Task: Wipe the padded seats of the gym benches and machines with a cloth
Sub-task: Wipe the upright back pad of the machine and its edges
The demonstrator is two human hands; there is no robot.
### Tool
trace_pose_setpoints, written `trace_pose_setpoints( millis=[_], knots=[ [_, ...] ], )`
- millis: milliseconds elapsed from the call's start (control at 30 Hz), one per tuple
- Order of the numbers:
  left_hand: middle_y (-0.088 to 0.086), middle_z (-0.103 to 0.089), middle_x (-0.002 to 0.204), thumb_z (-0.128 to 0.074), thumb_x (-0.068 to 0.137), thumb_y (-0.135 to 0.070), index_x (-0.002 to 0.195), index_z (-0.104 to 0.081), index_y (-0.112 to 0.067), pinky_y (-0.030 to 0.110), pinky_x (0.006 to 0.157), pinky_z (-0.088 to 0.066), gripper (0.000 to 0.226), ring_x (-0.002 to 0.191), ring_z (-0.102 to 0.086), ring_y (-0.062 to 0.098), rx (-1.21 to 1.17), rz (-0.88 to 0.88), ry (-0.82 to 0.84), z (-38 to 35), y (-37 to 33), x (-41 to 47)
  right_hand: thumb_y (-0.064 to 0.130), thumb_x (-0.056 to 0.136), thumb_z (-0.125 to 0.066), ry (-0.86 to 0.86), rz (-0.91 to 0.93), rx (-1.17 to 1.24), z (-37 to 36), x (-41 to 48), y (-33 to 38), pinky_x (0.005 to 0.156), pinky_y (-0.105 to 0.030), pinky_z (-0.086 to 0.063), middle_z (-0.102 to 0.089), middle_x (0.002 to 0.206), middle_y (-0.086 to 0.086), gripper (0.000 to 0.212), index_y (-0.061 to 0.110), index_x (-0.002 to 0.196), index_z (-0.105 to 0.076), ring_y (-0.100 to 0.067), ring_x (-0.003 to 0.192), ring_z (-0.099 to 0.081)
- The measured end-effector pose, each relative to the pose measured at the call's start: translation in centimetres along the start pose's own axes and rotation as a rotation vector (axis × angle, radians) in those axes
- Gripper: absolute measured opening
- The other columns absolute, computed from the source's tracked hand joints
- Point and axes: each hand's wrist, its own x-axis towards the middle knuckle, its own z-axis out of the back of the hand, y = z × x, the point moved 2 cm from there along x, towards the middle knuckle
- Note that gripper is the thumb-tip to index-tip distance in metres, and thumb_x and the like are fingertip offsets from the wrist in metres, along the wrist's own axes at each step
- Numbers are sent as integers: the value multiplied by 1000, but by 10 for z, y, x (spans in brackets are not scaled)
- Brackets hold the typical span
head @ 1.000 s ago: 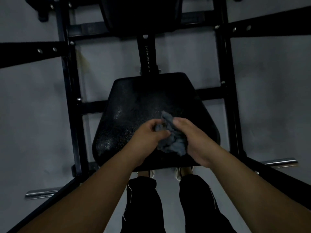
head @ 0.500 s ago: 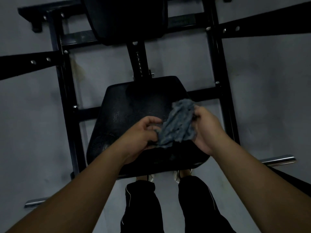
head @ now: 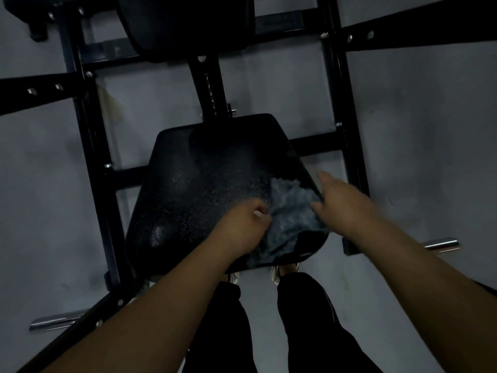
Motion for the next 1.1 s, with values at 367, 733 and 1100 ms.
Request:
trace_pose_setpoints(
  millis=[367, 733, 1100],
  knots=[
    [8, -34, 157, -47, 99, -30, 146, -43, -16, 48, 112, -36, 50, 143, -32, 29, 599, -135, -280, -5, 45, 29, 57, 100, -27, -161, 182, -119, -133, -19, 43, 121, -52, -15, -19, 165, -12, 68, 18, 156, -32, -33, 152, -15],
    [1, -21, 164, -15, 92, -56, 155, -31, -19, 43, 121, -15, 75, 152, -15, 19, 685, -188, -319, 23, 66, 59, 50, 106, -17, -103, 105, -125, -87, 99, 51, 124, -45, 2, 10, 167, -5, 63, 23, 160, -1, -26, 154, 11],
    [-2, -10, 166, -11, 92, -58, 158, -22, -20, 41, 122, -10, 76, 153, -6, 15, 724, -248, -289, 29, 58, 91, 49, 106, -20, -79, 73, -67, -66, 160, 52, 124, -47, -5, 7, 168, -9, 66, 14, 160, -5, -30, 153, 7]
  ],
)
